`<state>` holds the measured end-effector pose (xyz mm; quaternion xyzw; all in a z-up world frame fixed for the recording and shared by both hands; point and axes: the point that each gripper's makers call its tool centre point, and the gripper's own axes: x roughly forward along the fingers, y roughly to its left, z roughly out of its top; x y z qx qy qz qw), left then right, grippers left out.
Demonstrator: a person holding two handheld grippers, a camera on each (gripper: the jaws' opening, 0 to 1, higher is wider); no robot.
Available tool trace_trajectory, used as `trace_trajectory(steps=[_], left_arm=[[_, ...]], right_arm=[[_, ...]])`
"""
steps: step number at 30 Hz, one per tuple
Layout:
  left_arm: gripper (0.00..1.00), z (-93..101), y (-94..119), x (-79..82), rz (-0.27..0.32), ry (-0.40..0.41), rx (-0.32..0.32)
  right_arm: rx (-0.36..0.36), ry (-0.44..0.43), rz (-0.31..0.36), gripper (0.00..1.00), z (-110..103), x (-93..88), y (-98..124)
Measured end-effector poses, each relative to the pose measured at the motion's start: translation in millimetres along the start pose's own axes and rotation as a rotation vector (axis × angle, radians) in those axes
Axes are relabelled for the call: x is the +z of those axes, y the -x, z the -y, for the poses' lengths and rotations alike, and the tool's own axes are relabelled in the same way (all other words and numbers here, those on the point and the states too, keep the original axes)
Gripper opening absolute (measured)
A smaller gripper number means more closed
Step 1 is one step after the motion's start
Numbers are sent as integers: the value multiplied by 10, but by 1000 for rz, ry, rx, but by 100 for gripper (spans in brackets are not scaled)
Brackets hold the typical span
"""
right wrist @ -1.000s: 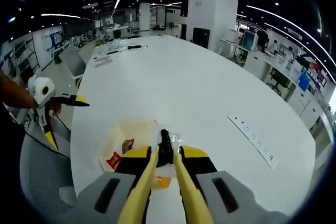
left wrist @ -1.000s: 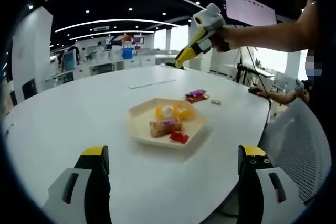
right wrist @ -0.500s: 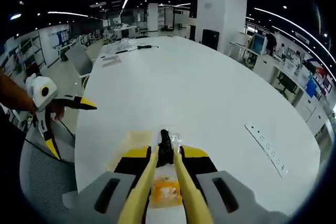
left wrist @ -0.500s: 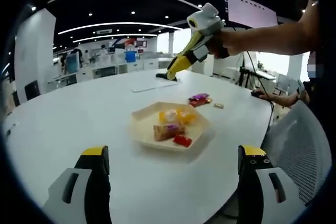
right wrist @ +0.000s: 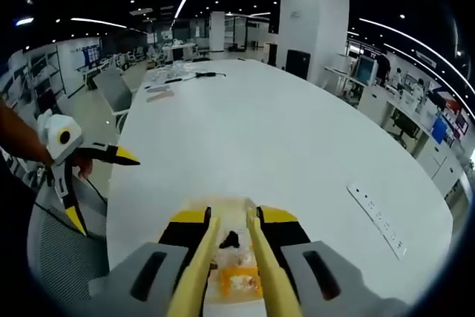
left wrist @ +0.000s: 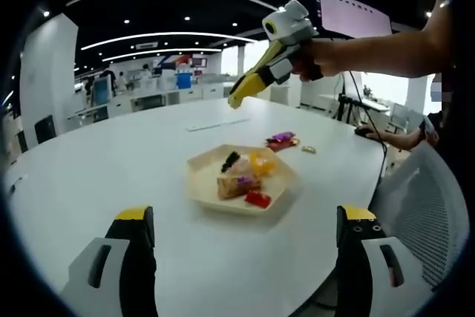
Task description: Place the target food into the container with the food tongs after gripping and lifting it, then release it inside without dropping or visibly crushing the food.
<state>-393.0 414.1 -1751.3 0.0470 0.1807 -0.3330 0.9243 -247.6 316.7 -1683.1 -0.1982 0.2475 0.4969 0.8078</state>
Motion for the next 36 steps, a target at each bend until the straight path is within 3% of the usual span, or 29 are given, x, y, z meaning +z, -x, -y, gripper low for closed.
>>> trace_trajectory(steps=[9,15,36], left_arm=[[99,-3,6,11,4,5,3],[99,3,-1,-4,-1,2,-1],[99,28,-17,-49,-24,2,-15]], right_arm=[[-21,41,31,24,28,62,84],[-21,20,105,26,31,149,202],[-80,-15,149,25,231,-63,794]])
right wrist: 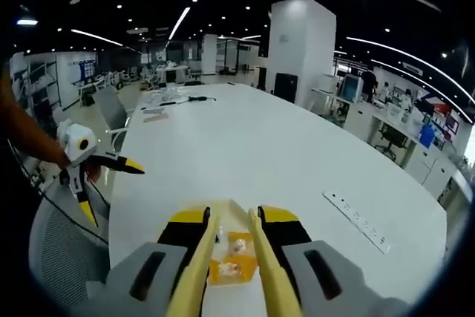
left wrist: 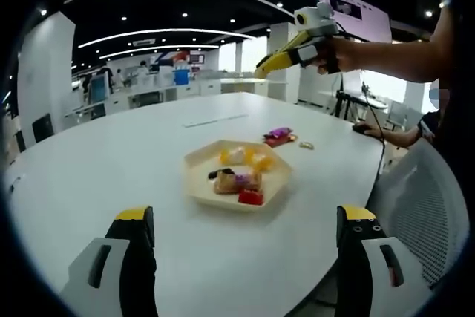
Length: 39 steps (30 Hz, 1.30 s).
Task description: Place the target food into the container with the food tongs after gripping and lifting it, then release it inside without dropping or visibly crushing the food.
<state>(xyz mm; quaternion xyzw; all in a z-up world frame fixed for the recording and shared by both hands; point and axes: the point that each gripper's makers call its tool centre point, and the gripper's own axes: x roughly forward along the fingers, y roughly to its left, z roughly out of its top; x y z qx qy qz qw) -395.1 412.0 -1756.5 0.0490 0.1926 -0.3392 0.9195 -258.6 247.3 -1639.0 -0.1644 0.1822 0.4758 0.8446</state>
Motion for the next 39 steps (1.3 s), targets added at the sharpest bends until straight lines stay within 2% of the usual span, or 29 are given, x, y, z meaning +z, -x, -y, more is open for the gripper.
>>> trace_trajectory(steps=[7,18,24,32,39], left_arm=[[99,13,-10,-14,-6,1,-7],[99,54,-15,-47,-24,-3,-24],[99,72,-16,-44,-18,8,-33],[99,32,14,19,12,8,-12],[99,57,4,28,15,6,-24]], right_arm=[[-51,-16,9,25,173,-109,278],[-157,-32,-17,26,513,-512,810],[-192,-62,-22,26,577,-666,1010],[-228,-67,-40,26,645,-934,1260],[-227,-47,-46,26,589,-1013,1371]])
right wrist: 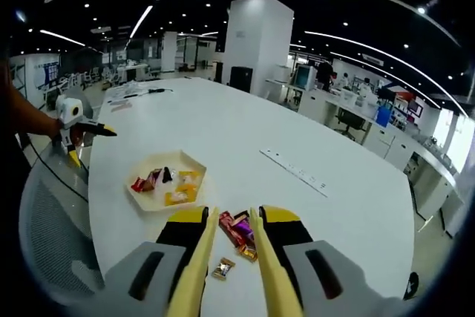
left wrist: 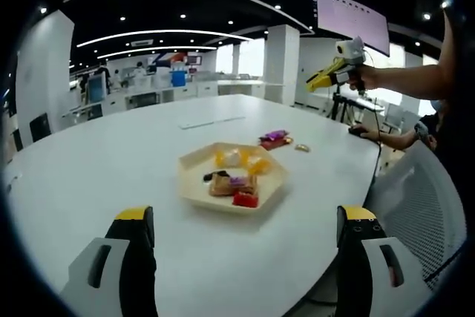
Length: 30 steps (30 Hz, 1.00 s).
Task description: Place the target food into the container with the food tongs after gripping and lifting it, then release it inside without dropping or visibly crushing the food.
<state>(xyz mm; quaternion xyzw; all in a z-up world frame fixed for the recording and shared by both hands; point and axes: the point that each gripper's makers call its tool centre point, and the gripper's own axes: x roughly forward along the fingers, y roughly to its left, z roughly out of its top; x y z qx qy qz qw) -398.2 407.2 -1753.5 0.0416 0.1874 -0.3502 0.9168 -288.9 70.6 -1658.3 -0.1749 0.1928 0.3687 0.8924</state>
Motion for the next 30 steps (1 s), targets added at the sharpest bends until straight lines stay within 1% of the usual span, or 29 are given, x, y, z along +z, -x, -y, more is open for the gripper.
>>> trace_trajectory(steps=[2,14,21,25,30], left_arm=[[99,2,-3,-9,-3,-4,-2],[99,-9,-7,-22,-10,-9,6],[99,-17,-7,-25,-13,-7,11],[99,-16,-8,-18,-11,-14,12],[99,-15,-10,-30,-20,-18,14]], right_arm=[[17,3,4,26,-34,-12,18],[-3,-16,13,27,12,-81,27],[-31,-28,21,27,66,-211,-31],[-36,-28,47,27,61,-268,-71],[-44,-40,44,27,42,-418,-147]])
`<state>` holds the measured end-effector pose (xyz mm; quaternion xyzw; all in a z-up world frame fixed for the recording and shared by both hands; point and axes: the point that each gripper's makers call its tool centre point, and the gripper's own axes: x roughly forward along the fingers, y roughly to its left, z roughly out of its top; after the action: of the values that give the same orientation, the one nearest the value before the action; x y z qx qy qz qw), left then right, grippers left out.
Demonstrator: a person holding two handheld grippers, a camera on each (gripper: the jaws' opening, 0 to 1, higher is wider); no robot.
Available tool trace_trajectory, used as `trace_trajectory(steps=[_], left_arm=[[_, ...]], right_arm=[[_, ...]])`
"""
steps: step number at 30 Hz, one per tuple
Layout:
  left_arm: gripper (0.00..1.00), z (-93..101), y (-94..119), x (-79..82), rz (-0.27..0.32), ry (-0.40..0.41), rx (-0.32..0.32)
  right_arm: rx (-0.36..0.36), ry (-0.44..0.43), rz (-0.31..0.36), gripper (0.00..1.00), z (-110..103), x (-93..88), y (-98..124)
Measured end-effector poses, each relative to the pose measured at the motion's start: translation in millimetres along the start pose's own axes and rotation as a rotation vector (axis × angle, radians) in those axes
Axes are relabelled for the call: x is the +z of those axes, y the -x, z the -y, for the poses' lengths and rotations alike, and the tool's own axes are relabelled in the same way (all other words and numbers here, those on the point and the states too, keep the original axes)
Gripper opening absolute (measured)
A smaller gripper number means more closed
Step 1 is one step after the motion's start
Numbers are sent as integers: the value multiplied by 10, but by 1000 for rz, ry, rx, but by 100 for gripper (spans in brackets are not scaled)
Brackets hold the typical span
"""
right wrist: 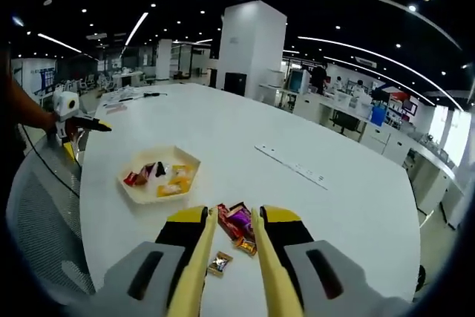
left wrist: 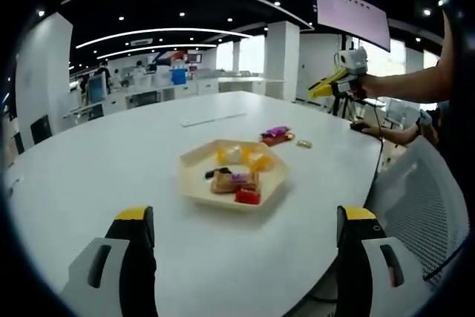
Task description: Place the target food into the container with the food tongs after gripping and lifting it, then release it inside without dropping or visibly crushing the food.
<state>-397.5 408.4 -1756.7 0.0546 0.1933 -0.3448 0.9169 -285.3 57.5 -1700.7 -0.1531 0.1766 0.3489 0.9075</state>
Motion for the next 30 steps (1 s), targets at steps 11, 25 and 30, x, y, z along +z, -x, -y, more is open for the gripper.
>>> trace_trajectory(steps=[11,25,30], left_arm=[[99,4,-10,-38,-20,-9,1],[99,-2,-16,-63,-29,-7,-3],[99,-9,-15,-66,-28,-6,0]], right_arm=[[-32,-67,-30,26,-30,-431,-216],[-14,-126,-133,26,-147,-893,-464],[-4,-127,-165,27,-187,-989,-522]])
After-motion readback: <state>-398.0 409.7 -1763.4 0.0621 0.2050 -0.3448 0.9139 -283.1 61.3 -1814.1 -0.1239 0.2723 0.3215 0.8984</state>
